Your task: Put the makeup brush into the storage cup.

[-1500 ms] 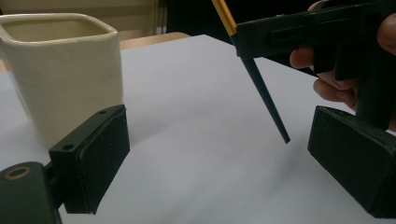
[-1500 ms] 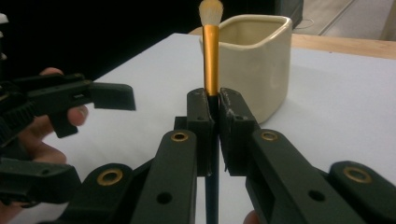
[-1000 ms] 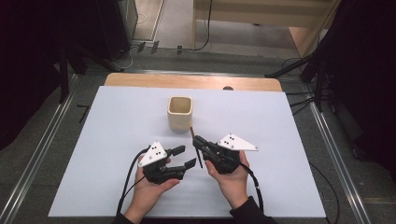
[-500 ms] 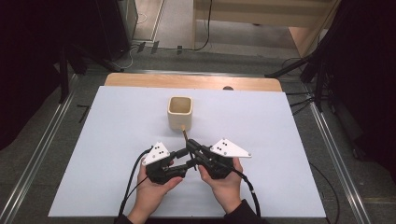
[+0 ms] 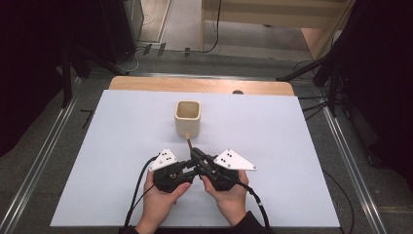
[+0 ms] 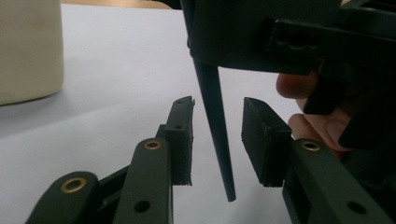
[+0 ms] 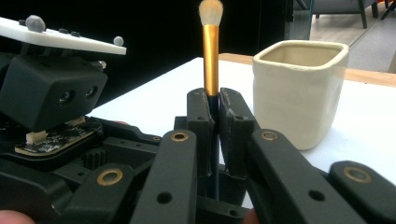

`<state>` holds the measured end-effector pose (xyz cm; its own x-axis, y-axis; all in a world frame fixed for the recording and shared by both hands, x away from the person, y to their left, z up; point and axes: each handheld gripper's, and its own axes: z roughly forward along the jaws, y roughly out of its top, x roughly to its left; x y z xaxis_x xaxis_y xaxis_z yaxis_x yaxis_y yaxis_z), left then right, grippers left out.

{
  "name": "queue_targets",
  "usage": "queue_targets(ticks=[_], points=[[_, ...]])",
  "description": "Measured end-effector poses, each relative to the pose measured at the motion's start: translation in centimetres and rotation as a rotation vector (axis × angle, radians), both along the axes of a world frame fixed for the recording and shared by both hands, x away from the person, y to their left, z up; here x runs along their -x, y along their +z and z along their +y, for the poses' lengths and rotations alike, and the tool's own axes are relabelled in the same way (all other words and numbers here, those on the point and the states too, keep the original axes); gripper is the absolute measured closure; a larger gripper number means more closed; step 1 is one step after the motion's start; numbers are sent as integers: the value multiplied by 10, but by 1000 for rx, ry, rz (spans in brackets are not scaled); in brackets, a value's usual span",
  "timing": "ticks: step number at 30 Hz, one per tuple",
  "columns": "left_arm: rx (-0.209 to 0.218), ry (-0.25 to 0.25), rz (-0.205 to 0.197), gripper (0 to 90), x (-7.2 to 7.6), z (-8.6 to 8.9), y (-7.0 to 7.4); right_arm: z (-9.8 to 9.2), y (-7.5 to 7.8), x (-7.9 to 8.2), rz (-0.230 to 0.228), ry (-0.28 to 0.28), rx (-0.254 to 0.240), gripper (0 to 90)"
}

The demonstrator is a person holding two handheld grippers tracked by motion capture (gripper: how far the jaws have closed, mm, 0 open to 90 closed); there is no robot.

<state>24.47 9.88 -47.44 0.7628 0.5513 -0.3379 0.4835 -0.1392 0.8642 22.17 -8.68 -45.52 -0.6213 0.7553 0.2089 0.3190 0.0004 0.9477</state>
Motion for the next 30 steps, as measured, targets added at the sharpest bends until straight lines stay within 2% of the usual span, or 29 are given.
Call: queue_targets(ticks=[1, 6, 10, 11, 12, 14, 16, 19, 22, 23, 24, 26, 28, 30], points=[[-2, 0, -3, 705, 0, 0, 0, 1, 0, 0, -1, -1, 1, 850], [-20, 4, -8, 790, 0, 1, 0, 2, -1, 1, 0, -1, 0, 850], [-36, 28, -3, 845, -3, 6, -1, 0, 1, 0, 32, 7, -23, 839], [-44, 34, -6, 845, -3, 7, 0, 0, 2, 0, 44, 5, -25, 783], [-52, 40, -11, 846, -3, 8, 0, -2, 7, 0, 46, -3, -37, 637], [-51, 37, -14, 847, -3, 9, 0, -2, 9, 0, 57, 2, -43, 631], [-70, 33, -33, 847, -2, 8, 0, -4, 13, -3, 86, 14, -58, 610], [-95, 5, -67, 847, 1, 3, 1, -8, 14, -6, 128, 34, -101, 639], [-118, -26, -86, 847, 4, -3, 0, -10, 13, -8, 152, 50, -100, 724], [-120, -29, -85, 847, 5, -5, 0, -10, 13, -8, 154, 49, -100, 785], [-124, -34, -81, 847, 4, -5, -1, -10, 13, -8, 155, 45, -90, 826], [-108, -48, -67, 845, 3, -4, -1, -10, 12, -7, 136, 22, -49, 846], [-92, -35, -74, 824, 4, -2, -1, -10, 12, -7, 130, 25, -61, 847], [-81, -6, -87, 720, 5, -1, 3, -7, 11, -5, 119, 21, -45, 848]])
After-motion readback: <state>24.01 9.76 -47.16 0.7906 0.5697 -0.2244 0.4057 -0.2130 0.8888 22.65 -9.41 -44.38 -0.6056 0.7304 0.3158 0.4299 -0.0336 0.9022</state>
